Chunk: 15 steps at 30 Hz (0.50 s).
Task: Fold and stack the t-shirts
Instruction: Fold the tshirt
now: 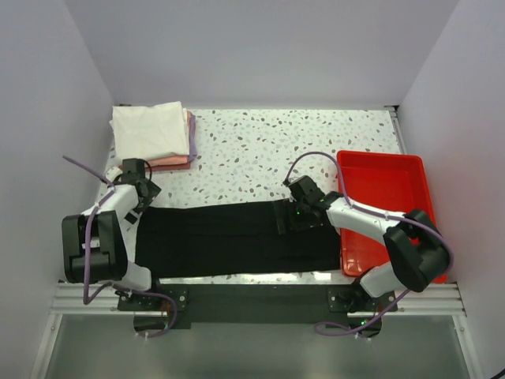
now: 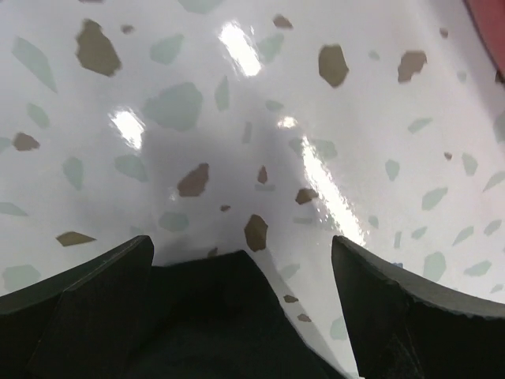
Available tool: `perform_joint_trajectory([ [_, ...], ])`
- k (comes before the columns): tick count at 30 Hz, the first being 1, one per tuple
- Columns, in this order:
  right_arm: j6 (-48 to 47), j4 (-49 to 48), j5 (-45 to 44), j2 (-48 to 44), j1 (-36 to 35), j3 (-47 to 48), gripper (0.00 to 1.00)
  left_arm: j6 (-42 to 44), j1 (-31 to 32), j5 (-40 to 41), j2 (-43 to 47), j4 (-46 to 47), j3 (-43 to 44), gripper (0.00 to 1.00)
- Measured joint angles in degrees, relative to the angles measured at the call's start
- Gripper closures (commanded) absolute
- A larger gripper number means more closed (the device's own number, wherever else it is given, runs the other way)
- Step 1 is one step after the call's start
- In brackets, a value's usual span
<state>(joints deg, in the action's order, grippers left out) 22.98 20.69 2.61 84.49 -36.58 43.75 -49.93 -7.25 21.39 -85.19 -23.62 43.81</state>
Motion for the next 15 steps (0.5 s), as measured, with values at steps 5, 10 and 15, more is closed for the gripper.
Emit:
perform_joint_trajectory([
  [5, 0.1, -0.2, -0.1, 0.1, 0.2, 0.1, 0.01, 1.2, -3.3, -0.1, 2.8, -0.8, 1.0, 0.00],
  [10, 0.1, -0.1, -0.1, 0.3, 0.3, 0.3, 0.01, 1.7, -3.3, -4.4, 7.1, -1.7, 1.6, 0.02],
  [15, 0.0, 0.1, 0.0, 0.3, 0.3, 0.4, 0.01, 4.7, -3.2, -11.0, 10.9, -3.2, 1.6, 0.18],
])
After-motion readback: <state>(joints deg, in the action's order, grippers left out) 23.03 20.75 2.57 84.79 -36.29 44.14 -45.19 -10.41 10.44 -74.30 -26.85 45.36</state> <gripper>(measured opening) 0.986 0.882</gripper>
